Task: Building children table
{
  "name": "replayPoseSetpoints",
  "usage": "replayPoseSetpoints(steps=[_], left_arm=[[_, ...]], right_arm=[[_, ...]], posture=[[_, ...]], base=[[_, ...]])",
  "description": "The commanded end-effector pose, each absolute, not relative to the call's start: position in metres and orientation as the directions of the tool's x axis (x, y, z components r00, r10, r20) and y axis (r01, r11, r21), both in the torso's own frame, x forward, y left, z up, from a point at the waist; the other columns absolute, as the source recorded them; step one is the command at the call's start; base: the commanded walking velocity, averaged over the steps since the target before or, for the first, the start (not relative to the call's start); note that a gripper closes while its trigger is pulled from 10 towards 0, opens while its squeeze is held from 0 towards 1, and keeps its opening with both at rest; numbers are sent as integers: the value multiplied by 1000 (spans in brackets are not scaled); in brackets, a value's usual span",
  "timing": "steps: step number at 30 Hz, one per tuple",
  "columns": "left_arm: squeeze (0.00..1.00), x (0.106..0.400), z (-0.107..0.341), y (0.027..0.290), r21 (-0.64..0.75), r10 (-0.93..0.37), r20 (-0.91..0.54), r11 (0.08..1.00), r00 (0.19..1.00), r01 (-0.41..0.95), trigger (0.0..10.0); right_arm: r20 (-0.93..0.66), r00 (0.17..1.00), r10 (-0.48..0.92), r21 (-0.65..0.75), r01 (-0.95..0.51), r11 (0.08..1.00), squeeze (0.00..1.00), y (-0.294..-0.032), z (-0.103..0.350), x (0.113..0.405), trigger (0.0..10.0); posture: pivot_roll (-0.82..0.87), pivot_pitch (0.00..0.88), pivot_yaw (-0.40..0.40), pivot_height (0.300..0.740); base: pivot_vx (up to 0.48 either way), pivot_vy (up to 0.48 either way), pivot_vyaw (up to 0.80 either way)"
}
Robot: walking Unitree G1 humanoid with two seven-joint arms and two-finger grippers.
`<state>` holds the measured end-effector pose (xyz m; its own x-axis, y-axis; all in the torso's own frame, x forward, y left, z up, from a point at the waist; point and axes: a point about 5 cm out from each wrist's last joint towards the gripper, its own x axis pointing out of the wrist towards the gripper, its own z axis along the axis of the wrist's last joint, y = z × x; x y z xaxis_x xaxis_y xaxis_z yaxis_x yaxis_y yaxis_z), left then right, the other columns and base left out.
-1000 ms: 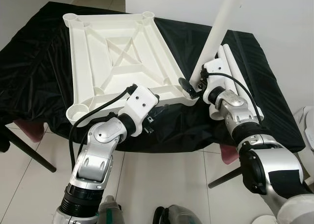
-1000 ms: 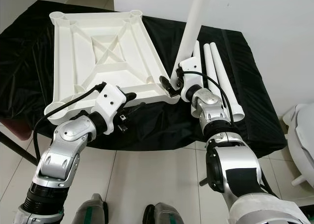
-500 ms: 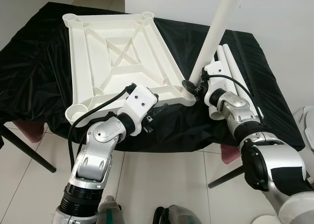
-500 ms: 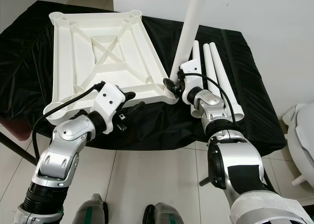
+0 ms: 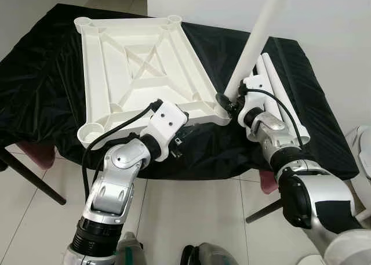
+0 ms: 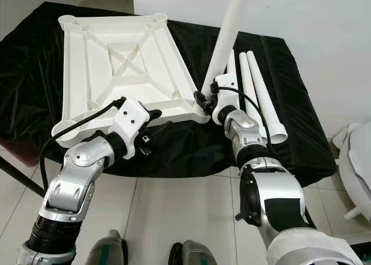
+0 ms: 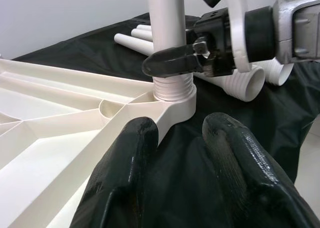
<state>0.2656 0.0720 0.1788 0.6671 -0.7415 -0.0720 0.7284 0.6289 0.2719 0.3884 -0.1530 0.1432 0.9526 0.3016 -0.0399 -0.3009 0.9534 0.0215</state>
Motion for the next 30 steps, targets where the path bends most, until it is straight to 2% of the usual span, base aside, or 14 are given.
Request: replayPoseSetpoints(steps=[1, 10, 14, 21, 23, 26, 30], left_arm=[[0, 268, 179, 72, 268, -693, -49, 684, 719, 678, 10000], [0, 268, 179, 71, 268, -702, -52, 676, 710, 687, 10000], [0, 267, 179, 71, 267, -704, -54, 673, 708, 690, 10000], [0, 267, 179, 71, 264, -703, -55, 674, 709, 690, 10000], [0, 266, 179, 71, 263, -702, -55, 676, 710, 689, 10000], [0, 266, 179, 71, 262, -702, -54, 676, 710, 688, 10000], [0, 266, 179, 71, 263, -702, -53, 677, 711, 688, 10000]], right_arm=[[-93, 978, 188, 110, -177, 978, 0, -159, 126, 383, 0], [-98, 991, 87, 149, -72, 986, 0, -157, 124, 383, 0], [-112, 993, -29, 114, 42, 993, 0, -157, 124, 383, 0], [-108, 983, -146, 151, 162, 975, 0, -143, 124, 379, 0], [-90, 972, -219, 142, 230, 963, 0, -131, 126, 373, 0], [-100, 975, -200, 158, 214, 964, 0, -115, 126, 369, 0], [-109, 982, -157, 163, 173, 971, 0, -108, 126, 369, 0]], posture=[[75, 26, -84, 740], [73, 26, -83, 740], [73, 26, -83, 740], [75, 28, -81, 740], [75, 28, -81, 740], [77, 25, -84, 740], [79, 23, -85, 740]], base=[[0, 0, 0], [0, 0, 0], [0, 0, 0], [0, 0, 0], [0, 0, 0], [0, 0, 0], [0, 0, 0]])
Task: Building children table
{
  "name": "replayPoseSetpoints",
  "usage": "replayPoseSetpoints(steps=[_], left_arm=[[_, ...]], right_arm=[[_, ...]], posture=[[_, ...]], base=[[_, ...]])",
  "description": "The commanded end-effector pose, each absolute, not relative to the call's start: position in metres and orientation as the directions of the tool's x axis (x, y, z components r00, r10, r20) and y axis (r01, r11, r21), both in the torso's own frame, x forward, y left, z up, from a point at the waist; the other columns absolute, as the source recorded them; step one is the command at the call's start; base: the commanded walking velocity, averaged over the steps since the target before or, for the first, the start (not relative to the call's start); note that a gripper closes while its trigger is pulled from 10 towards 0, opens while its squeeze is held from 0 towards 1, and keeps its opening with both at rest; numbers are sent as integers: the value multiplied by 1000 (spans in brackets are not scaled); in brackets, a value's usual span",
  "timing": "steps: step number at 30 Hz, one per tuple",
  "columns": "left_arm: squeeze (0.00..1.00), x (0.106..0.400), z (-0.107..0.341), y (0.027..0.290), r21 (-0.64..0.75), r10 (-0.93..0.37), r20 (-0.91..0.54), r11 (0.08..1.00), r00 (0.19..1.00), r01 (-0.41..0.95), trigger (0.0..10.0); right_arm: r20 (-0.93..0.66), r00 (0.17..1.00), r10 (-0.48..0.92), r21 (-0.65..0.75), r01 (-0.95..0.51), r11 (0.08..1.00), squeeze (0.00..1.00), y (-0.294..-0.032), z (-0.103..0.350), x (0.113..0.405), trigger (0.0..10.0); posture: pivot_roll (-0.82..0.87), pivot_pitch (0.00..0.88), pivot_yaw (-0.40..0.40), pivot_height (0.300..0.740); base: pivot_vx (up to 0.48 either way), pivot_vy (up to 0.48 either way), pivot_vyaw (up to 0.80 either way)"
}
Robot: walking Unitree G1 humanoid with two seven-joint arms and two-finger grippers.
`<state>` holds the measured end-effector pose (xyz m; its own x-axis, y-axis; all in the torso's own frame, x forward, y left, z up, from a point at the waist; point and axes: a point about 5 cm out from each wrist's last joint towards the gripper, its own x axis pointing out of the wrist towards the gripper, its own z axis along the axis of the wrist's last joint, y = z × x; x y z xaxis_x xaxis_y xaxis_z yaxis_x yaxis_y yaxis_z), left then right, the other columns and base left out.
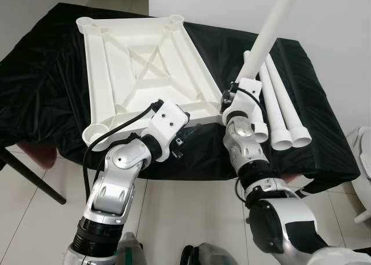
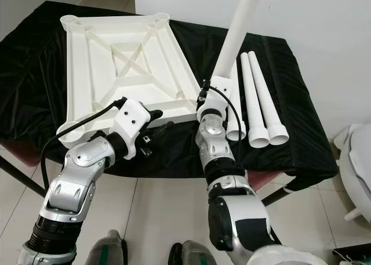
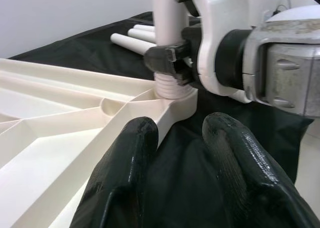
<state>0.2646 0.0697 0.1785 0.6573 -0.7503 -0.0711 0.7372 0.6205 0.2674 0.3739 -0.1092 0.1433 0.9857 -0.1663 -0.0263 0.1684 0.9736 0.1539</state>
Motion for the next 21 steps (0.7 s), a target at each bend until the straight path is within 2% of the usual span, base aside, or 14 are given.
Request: replayPoseSetpoints(steps=[1, 2, 3, 7, 8, 14, 15, 16, 17, 19, 21], left_arm=[[0, 266, 179, 71, 264, -702, -52, 677, 711, 687, 10000], [0, 266, 179, 71, 265, -702, -51, 677, 711, 687, 10000], [0, 267, 179, 71, 265, -701, -51, 677, 711, 687, 10000], [0, 266, 179, 71, 265, -702, -51, 677, 711, 687, 10000], [0, 266, 179, 71, 265, -702, -51, 676, 710, 687, 10000], [0, 266, 180, 71, 264, -702, -48, 677, 710, 687, 10000], [0, 266, 180, 71, 264, -702, -48, 677, 710, 687, 10000], [0, 266, 180, 71, 264, -702, -48, 677, 710, 687, 10000], [0, 266, 180, 70, 264, -702, -47, 677, 710, 687, 10000], [0, 266, 180, 70, 264, -703, -47, 677, 710, 687, 10000], [0, 266, 180, 69, 264, -703, -45, 676, 709, 688, 10000]], right_arm=[[-108, 983, -151, 161, 167, 973, 0, -108, 126, 369, 0], [-119, 981, -155, 150, 172, 974, 0, -109, 125, 370, 7608], [-126, 979, -163, 140, 181, 974, 0, -111, 124, 370, 10000], [-131, 980, -149, 144, 168, 975, 35, -115, 123, 371, 10000], [-127, 984, -128, 149, 146, 978, 1000, -115, 123, 372, 10000], [-93, 994, -49, 136, 62, 989, 1000, -122, 125, 371, 10000], [-92, 995, -33, 135, 45, 990, 192, -123, 126, 370, 10000], [-92, 995, -33, 135, 45, 990, 192, -123, 126, 370, 10000], [-91, 996, -6, 135, 18, 991, 0, -124, 125, 370, 10000], [-88, 996, 15, 137, -3, 991, 0, -125, 125, 370, 10000], [-66, 994, 92, 123, -83, 989, 0, -127, 128, 372, 10000]], posture=[[79, 23, -85, 740], [81, 21, -87, 740], [81, 21, -87, 740], [82, 18, -87, 740], [82, 18, -88, 740], [82, 12, -93, 740], [82, 12, -93, 740], [82, 12, -93, 740], [82, 12, -93, 740], [82, 12, -93, 740], [83, 5, -94, 740]], base=[[0, 0, 0], [0, 0, 0], [0, 0, 0], [0, 0, 0], [0, 0, 0], [0, 0, 0], [0, 0, 0], [0, 0, 0], [0, 0, 0], [0, 0, 0], [0, 0, 0]])
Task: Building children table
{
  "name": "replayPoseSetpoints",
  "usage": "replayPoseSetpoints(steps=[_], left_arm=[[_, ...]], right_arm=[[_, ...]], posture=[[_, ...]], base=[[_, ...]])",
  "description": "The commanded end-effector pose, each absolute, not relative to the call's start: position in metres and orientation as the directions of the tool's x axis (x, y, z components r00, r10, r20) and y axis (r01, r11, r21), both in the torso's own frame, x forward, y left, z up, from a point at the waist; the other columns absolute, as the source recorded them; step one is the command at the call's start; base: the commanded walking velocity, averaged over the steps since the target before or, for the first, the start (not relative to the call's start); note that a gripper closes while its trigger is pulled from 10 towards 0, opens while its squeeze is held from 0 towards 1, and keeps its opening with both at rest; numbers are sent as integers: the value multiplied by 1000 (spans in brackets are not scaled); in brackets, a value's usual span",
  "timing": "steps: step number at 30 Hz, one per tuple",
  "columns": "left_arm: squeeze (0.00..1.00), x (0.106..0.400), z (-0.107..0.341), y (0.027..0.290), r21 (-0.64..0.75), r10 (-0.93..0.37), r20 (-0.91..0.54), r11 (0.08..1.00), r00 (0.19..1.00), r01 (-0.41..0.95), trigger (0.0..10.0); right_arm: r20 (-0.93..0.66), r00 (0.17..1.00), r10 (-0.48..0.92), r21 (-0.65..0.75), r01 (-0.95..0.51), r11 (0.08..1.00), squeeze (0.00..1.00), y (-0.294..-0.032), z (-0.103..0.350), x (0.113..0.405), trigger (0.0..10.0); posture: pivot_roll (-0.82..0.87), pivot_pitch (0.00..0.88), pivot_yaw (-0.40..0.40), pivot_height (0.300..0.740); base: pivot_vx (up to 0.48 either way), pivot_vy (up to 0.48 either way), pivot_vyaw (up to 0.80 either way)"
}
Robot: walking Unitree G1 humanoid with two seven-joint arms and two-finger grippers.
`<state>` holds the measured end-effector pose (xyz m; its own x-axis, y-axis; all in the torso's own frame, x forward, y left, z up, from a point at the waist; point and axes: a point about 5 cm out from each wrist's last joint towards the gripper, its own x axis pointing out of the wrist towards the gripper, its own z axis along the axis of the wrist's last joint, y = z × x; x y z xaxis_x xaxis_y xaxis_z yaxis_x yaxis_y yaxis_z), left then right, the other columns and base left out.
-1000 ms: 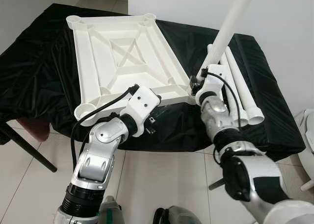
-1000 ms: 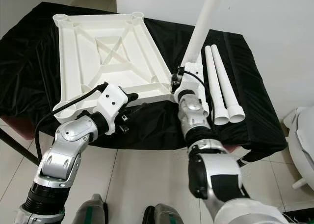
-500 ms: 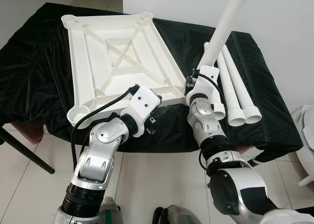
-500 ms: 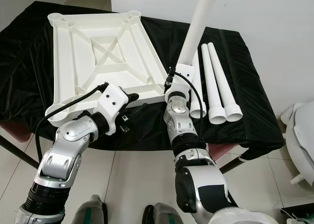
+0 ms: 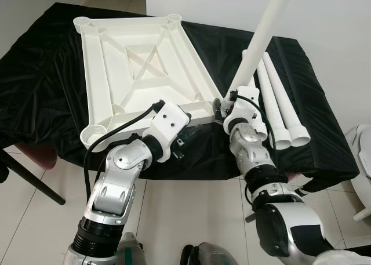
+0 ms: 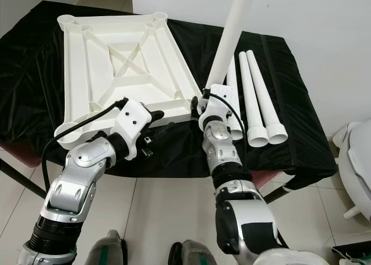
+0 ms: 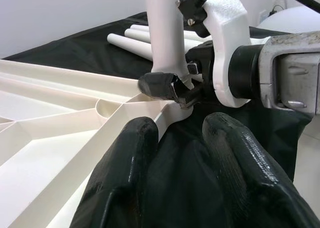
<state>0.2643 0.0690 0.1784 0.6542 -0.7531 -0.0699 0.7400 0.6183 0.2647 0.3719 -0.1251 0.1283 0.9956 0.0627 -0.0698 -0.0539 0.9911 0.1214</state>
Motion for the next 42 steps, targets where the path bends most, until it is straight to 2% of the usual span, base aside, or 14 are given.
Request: replayPoseSetpoints(steps=[1, 8, 12, 17, 21, 30, 31, 33, 34, 42], left_arm=[[0, 266, 180, 69, 264, -703, -45, 676, 709, 688, 10000], [0, 267, 181, 69, 266, -705, -44, 675, 708, 688, 10000], [0, 267, 181, 70, 268, -707, -46, 672, 706, 690, 10000], [0, 267, 181, 69, 263, -709, -52, 670, 704, 694, 10000], [0, 267, 181, 69, 263, -716, -57, 662, 696, 702, 10000], [0, 266, 181, 68, 260, -717, -58, 661, 694, 704, 10000], [0, 266, 181, 68, 260, -717, -58, 661, 695, 704, 10000], [0, 266, 181, 68, 260, -717, -58, 661, 695, 704, 10000], [0, 266, 181, 68, 259, -716, -58, 662, 695, 703, 10000], [0, 265, 181, 69, 257, -716, -61, 662, 696, 704, 10000]], right_arm=[[-66, 994, 92, 123, -83, 989, 0, -127, 128, 372, 10000], [-47, 977, 208, 61, -205, 977, 0, -135, 132, 376, 10000], [-55, 955, 292, -39, -294, 955, 0, -152, 140, 382, 10000], [-59, 945, 321, -80, -325, 942, 0, -158, 144, 384, 10000], [-92, 910, 403, -117, -412, 904, 0, -159, 146, 385, 10000], [-134, 875, 464, -159, -481, 862, 0, -162, 142, 384, 10000], [-138, 876, 463, -161, -481, 862, 0, -162, 141, 384, 9569], [-140, 875, 464, -161, -482, 861, 0, -163, 141, 384, 9569], [-149, 871, 467, -151, -487, 860, 0, -164, 140, 384, 0], [-164, 859, 486, -116, -506, 855, 0, -165, 133, 380, 0]], posture=[[83, 5, -94, 740], [84, 0, -92, 740], [89, 0, -90, 740], [91, 0, -88, 740], [94, 0, -86, 740], [97, 6, -86, 740], [98, 8, -85, 740], [98, 8, -85, 740], [100, 10, -84, 740], [101, 11, -84, 740]], base=[[0, 0, 0], [0, 0, 0], [0, 0, 0], [0, 0, 0], [0, 0, 0], [0, 0, 0], [0, 0, 0], [0, 0, 0], [0, 0, 0], [0, 0, 0]])
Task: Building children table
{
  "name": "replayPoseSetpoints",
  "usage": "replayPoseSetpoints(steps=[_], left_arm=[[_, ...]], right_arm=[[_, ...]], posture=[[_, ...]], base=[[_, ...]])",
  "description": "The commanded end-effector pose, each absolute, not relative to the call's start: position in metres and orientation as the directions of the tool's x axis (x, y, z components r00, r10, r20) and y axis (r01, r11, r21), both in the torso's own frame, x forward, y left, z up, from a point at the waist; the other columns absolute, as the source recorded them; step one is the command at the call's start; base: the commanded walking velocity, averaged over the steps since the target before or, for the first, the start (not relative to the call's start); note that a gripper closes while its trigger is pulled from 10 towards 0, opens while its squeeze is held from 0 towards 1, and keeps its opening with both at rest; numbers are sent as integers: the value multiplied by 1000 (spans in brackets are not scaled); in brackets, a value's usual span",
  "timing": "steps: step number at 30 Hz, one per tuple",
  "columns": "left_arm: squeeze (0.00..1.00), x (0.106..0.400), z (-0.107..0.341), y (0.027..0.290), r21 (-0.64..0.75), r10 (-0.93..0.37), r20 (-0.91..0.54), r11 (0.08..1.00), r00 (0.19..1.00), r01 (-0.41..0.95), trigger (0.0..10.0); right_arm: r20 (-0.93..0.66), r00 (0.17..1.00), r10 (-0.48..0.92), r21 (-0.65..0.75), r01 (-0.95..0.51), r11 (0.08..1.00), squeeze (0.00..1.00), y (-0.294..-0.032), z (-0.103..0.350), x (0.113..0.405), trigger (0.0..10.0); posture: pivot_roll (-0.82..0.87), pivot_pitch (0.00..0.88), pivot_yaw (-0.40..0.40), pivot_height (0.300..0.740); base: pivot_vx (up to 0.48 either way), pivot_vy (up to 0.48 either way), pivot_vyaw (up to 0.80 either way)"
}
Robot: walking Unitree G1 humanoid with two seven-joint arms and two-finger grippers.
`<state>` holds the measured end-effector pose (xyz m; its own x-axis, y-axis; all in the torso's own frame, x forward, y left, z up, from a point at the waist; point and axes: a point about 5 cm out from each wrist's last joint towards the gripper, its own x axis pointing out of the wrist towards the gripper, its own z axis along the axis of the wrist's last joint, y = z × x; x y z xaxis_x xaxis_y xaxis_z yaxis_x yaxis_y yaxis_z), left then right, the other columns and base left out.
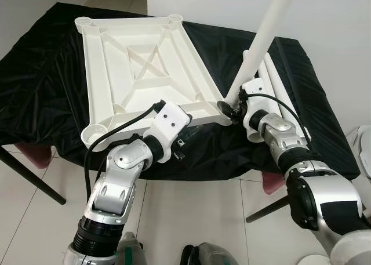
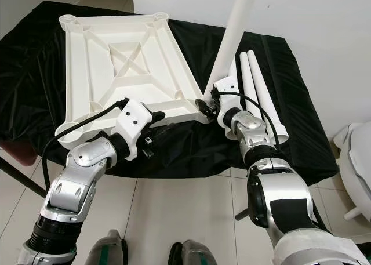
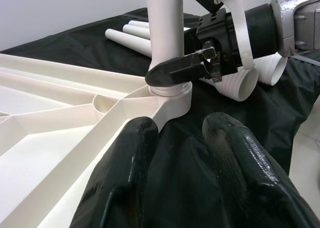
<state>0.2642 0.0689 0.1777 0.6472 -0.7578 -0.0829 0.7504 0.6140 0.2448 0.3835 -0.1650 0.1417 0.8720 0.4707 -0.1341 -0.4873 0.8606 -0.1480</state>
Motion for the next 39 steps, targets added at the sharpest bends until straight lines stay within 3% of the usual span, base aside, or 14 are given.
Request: replayPoseSetpoints(steps=[1, 10, 20, 21, 27, 29, 32, 39], left_arm=[[0, 264, 181, 69, 257, -716, -62, 662, 696, 704, 10000], [0, 264, 180, 69, 252, -720, -65, 658, 691, 710, 10000], [0, 264, 180, 67, 248, -727, -64, 652, 684, 716, 10000], [0, 264, 180, 66, 247, -728, -63, 651, 682, 718, 10000], [0, 263, 180, 65, 245, -730, -62, 650, 680, 720, 10000], [0, 264, 180, 63, 242, -729, -59, 652, 682, 719, 10000], [0, 264, 180, 62, 240, -730, -56, 652, 681, 719, 10000], [0, 263, 179, 62, 242, -731, -59, 650, 680, 720, 10000]], right_arm=[[-165, 854, 494, -103, -513, 852, 0, -165, 132, 379, 0], [-156, 870, 467, -25, -476, 879, 0, -161, 125, 378, 0], [-115, 957, 267, 74, -260, 963, 0, -137, 122, 381, 0], [-105, 979, 176, 93, -167, 982, 0, -125, 121, 381, 0], [-105, 992, 64, 107, -52, 993, 0, -110, 121, 379, 0], [-108, 994, 10, 136, 4, 991, 0, -95, 123, 378, 0], [-115, 993, 23, 167, -4, 986, 0, -81, 125, 377, 0], [-111, 994, 12, 148, 4, 989, 0, -87, 124, 375, 0]], posture=[[101, 11, -84, 740], [91, 19, -82, 740], [81, 20, -79, 740], [76, 19, -77, 740], [75, 14, -86, 740], [76, 11, -90, 740], [80, 7, -91, 740], [83, 1, -95, 740]], base=[[0, 0, 0], [0, 0, 0], [0, 0, 0], [0, 0, 0], [0, 0, 0], [0, 0, 0], [0, 0, 0], [0, 0, 0]])
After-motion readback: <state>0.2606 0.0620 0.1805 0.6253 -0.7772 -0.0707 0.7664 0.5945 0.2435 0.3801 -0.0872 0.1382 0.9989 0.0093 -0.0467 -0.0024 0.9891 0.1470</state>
